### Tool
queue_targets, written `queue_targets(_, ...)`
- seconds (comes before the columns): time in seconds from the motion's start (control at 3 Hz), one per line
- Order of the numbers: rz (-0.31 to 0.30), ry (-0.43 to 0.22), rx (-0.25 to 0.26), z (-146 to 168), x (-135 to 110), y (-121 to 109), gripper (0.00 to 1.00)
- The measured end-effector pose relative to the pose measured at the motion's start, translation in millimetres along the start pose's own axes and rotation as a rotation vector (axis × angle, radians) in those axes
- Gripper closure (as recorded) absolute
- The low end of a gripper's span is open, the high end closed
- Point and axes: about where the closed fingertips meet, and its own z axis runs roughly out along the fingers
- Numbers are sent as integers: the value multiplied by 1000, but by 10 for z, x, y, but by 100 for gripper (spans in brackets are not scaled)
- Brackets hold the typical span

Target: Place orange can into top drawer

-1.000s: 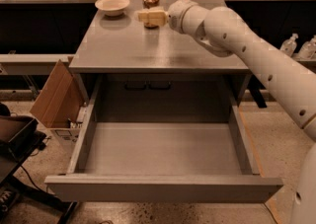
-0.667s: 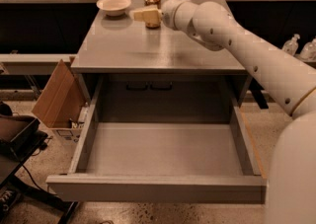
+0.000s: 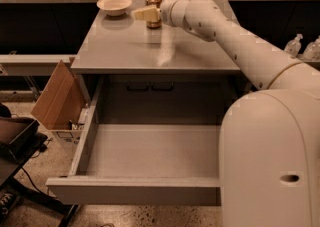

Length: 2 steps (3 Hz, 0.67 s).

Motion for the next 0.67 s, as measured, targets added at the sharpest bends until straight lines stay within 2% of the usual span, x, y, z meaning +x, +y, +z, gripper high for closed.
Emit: queue_targets(0.67, 44, 32, 25, 241, 158, -321, 0)
